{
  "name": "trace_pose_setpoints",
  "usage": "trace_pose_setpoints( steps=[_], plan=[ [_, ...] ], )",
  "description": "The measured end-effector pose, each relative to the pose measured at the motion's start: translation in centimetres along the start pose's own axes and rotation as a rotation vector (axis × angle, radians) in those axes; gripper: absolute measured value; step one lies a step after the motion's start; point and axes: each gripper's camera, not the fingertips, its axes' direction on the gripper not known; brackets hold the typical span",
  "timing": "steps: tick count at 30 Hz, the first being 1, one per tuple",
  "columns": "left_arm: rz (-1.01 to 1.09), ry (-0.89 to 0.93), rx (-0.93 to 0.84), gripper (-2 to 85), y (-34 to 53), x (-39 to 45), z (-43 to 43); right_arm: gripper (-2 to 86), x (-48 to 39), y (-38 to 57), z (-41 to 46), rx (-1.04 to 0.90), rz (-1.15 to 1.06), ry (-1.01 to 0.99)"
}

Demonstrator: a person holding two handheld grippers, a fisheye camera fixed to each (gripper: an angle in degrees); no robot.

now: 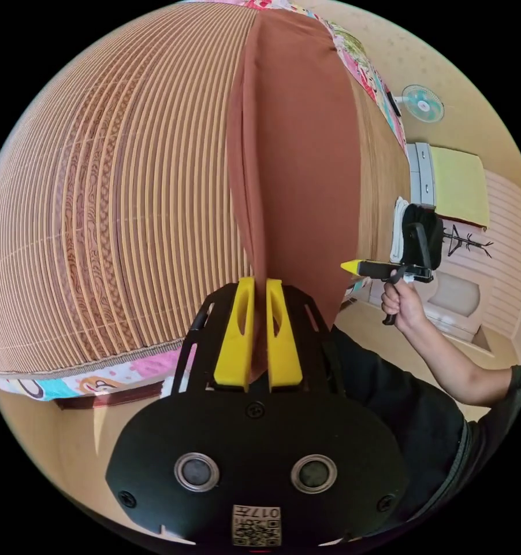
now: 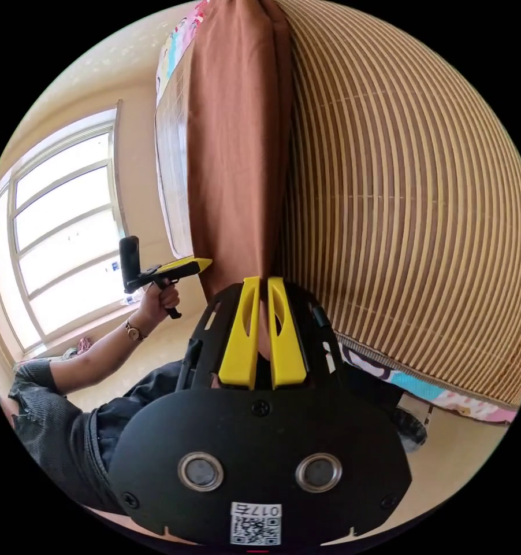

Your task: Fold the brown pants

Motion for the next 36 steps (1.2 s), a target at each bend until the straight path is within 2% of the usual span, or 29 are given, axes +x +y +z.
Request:
trace_pose_setpoints(
  steps=[2,4,6,8,11,18,20,22,24,28,36],
  plan=[
    [-0.003,-0.016,-0.163,4.4,2.3,1.5,3.5,4.3,1.1,1.9,0.7,-0.052,0.038,0.001],
    [-0.016,-0.042,-0.240,4.9,3.8,1.8,5.2,5.2,2.4,3.6,0.3,-0.069,0.063,-0.050],
    [-0.041,-0.009,-0.155,6.5,4.5,1.5,4.5,7.6,3.5,4.0,-1.1,-0.007,0.077,-0.121],
    [-0.103,0.081,0.035,8.2,3.9,-0.1,1.9,11.1,4.8,3.3,-2.7,0.071,0.092,-0.213],
    [-0.160,0.138,0.186,12.6,1.3,-2.3,-0.4,13.1,6.0,0.0,-4.9,0.178,0.056,-0.312],
    [-0.084,0.259,0.223,11.0,-6.1,-4.0,-0.8,12.4,4.7,-10.1,-7.0,0.244,-0.034,-0.422],
    [-0.101,0.309,0.210,9.9,-7.4,-4.2,-0.6,11.4,3.8,-11.6,-6.7,0.202,-0.031,-0.397],
    [-0.127,0.268,0.163,7.1,-7.6,-4.2,-0.4,8.2,2.8,-11.7,-6.7,0.174,-0.014,-0.339],
    [-0.081,0.272,0.163,4.7,-6.9,-3.8,-0.8,5.3,2.0,-10.5,-7.3,0.190,-0.075,-0.385],
    [0.073,0.540,0.222,3.7,-2.3,-3.1,-3.3,3.2,-0.2,-4.8,-9.2,0.216,-0.253,-0.618],
    [0.374,0.628,0.318,3.6,11.6,4.1,-11.2,1.1,-9.3,10.1,-15.4,0.282,-0.527,-0.709]
  ],
)
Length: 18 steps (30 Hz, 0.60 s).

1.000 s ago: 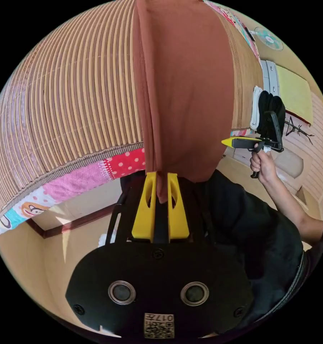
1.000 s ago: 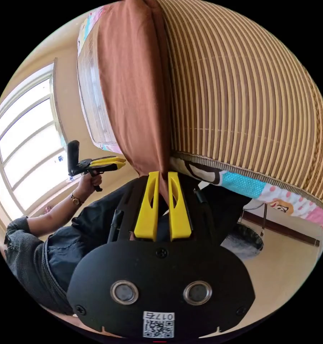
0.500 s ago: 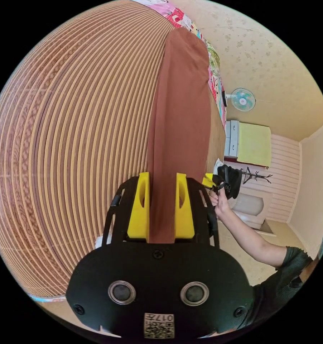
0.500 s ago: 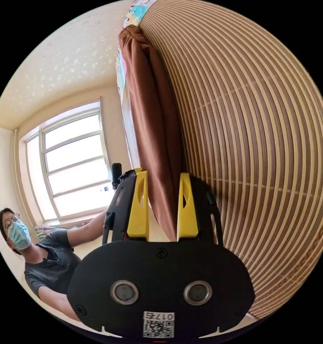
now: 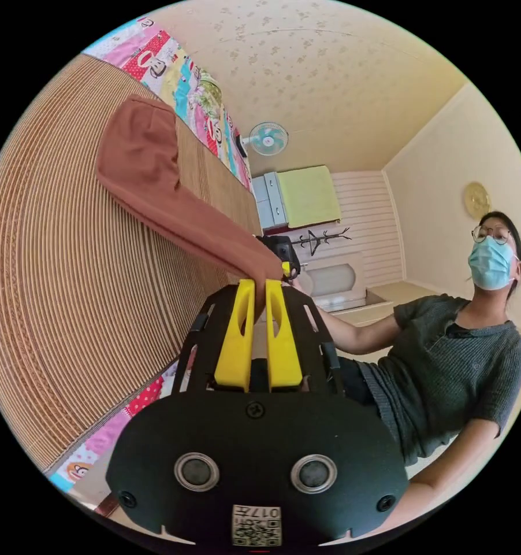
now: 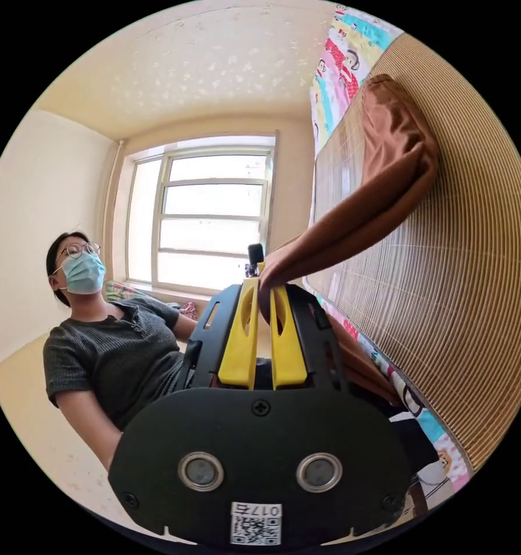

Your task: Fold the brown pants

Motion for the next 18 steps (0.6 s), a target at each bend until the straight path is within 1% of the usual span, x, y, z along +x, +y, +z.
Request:
trace_pose_setpoints(
  steps=[2,3,5,6,8,9,11,13,15,17,18],
  plan=[
    [0.087,0.010,0.020,3.6,1.3,5.5,-1.0,0.9,-4.3,0.4,0.3,0.004,-0.084,-0.016],
    [0.113,0.013,0.026,3.6,1.4,6.9,-1.3,0.8,-7.2,0.4,0.5,-0.002,-0.141,-0.032],
    [0.237,0.022,0.054,3.6,1.7,12.5,-2.5,0.7,-11.6,0.1,0.8,-0.013,-0.240,-0.048],
    [0.271,0.029,0.061,3.6,1.6,13.9,-2.9,0.7,-14.6,-0.3,1.0,-0.020,-0.312,-0.054],
    [0.400,0.071,0.100,3.7,0.9,19.0,-4.4,0.6,-18.9,-1.2,1.2,-0.021,-0.425,-0.069],
    [0.430,0.087,0.110,3.7,0.6,20.1,-4.7,0.5,-21.7,-2.0,1.4,-0.022,-0.496,-0.079],
    [0.538,0.143,0.135,3.8,-1.0,24.1,-6.0,0.5,-25.2,-3.4,1.7,-0.018,-0.565,-0.046],
    [0.545,0.128,0.151,3.9,-2.6,26.0,-6.7,0.5,-27.8,-5.2,1.8,0.008,-0.615,0.105],
    [0.513,0.058,0.162,3.9,-4.5,26.8,-7.2,0.5,-27.2,-7.4,1.5,0.033,-0.550,0.219],
    [0.432,-0.105,0.162,4.0,-7.3,25.9,-6.9,0.5,-24.8,-9.7,1.2,0.060,-0.476,0.329],
    [0.406,-0.152,0.158,4.0,-8.1,25.4,-6.6,0.5,-22.6,-11.3,1.0,0.074,-0.437,0.399]
  ],
)
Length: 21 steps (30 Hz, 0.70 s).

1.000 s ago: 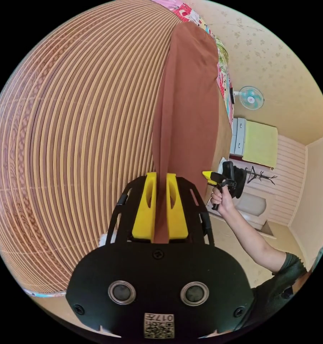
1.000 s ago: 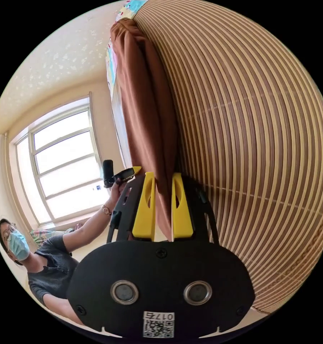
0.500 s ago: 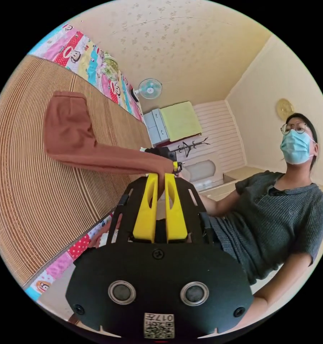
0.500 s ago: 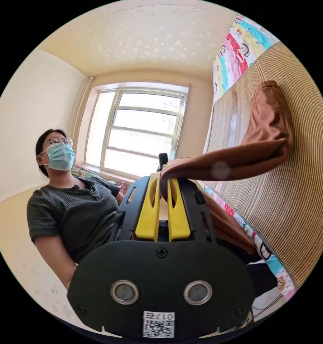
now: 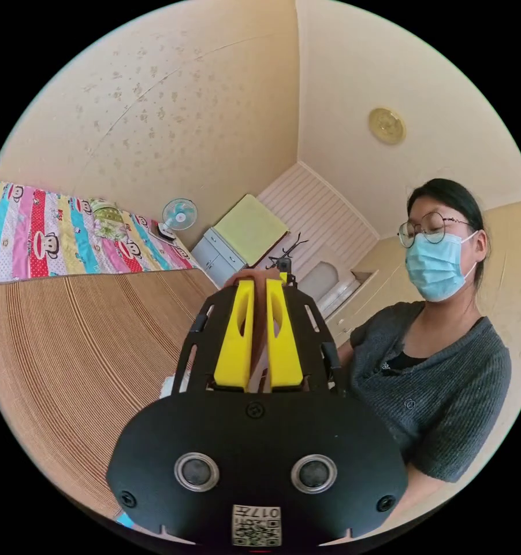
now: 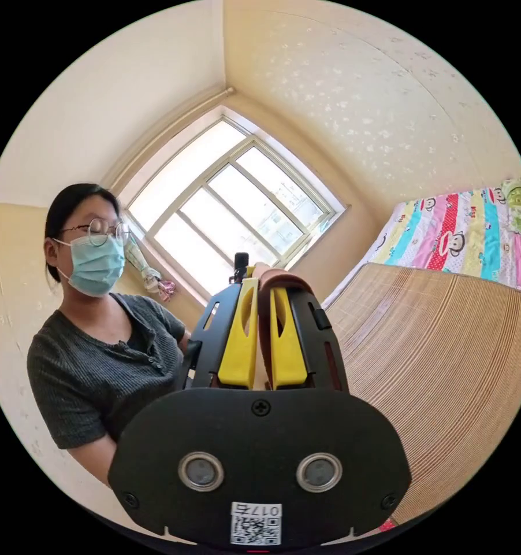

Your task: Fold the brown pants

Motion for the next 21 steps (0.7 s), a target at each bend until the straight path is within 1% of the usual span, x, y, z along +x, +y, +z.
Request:
trace_pose_setpoints(
  steps=[2,4,6,8,9,10,12,14,15,16,17,18,20,21],
  plan=[
    [-0.089,-0.134,-0.049,4.0,-1.3,-4.1,2.3,0.5,4.9,-0.5,1.6,-0.014,0.107,0.041],
    [-0.173,-0.182,-0.068,4.0,-1.6,-8.0,3.8,0.6,10.8,-0.4,3.5,-0.017,0.215,0.035],
    [-0.263,-0.190,-0.075,4.0,-1.3,-11.9,4.9,0.7,14.2,0.6,4.8,-0.024,0.290,0.016],
    [-0.353,-0.224,-0.133,4.0,0.2,-15.6,6.3,0.8,16.0,2.5,6.3,-0.076,0.335,0.062],
    [-0.363,-0.244,-0.156,4.1,0.8,-16.1,6.7,0.9,16.6,4.3,7.3,-0.127,0.339,0.104],
    [-0.370,-0.281,-0.207,4.1,2.4,-16.8,7.6,1.1,17.3,6.8,8.1,-0.173,0.356,0.127],
    [-0.397,-0.295,-0.275,4.2,5.6,-17.5,9.1,1.4,18.5,11.3,8.9,-0.212,0.416,0.125],
    [-0.474,-0.240,-0.338,4.1,11.3,-18.3,10.8,1.9,19.6,16.5,9.3,-0.231,0.495,0.089],
    [-0.500,-0.219,-0.349,4.1,12.9,-18.4,11.1,2.3,20.4,20.2,9.7,-0.253,0.573,0.067],
    [-0.567,-0.186,-0.366,4.1,16.2,-18.8,11.7,2.8,21.1,23.7,10.2,-0.285,0.658,0.067],
    [-0.648,-0.171,-0.391,4.1,19.4,-19.1,12.3,3.0,21.4,25.3,10.5,-0.300,0.698,0.072],
    [-0.688,-0.172,-0.408,4.1,21.0,-19.2,12.6,3.6,22.0,28.1,11.1,-0.331,0.766,0.084],
    [-0.808,-0.219,-0.489,4.0,26.1,-19.5,13.7,4.6,23.1,31.1,11.9,-0.387,0.874,0.086],
    [-0.836,-0.241,-0.514,3.9,27.0,-19.7,13.9,5.6,23.9,32.3,12.3,-0.432,0.928,0.097]
  ],
)
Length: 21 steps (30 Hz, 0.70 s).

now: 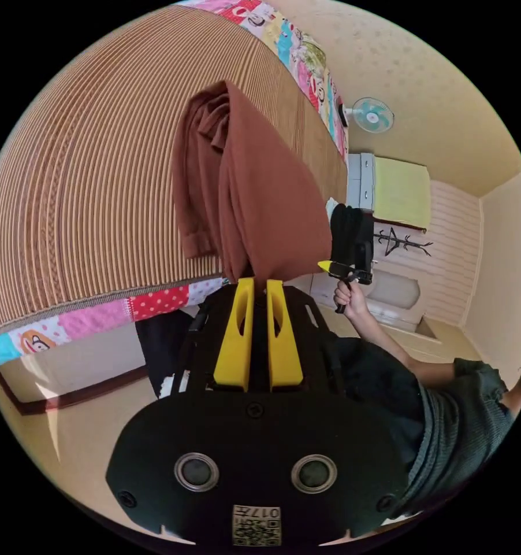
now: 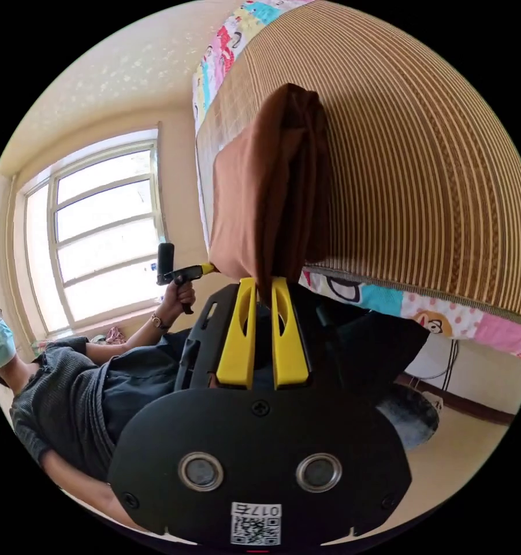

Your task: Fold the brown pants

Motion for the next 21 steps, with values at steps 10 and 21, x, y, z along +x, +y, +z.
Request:
trace_pose_setpoints(
  steps=[10,21],
  plan=[
    [-0.026,-0.038,0.134,13.1,-6.6,-2.1,-2.1,16.7,-1.5,-9.5,-4.9,0.089,-0.055,0.034],
    [0.039,-0.049,0.013,7.1,-12.3,-1.5,0.8,14.1,-2.7,-16.5,0.9,-0.100,-0.034,-0.077]
  ],
)
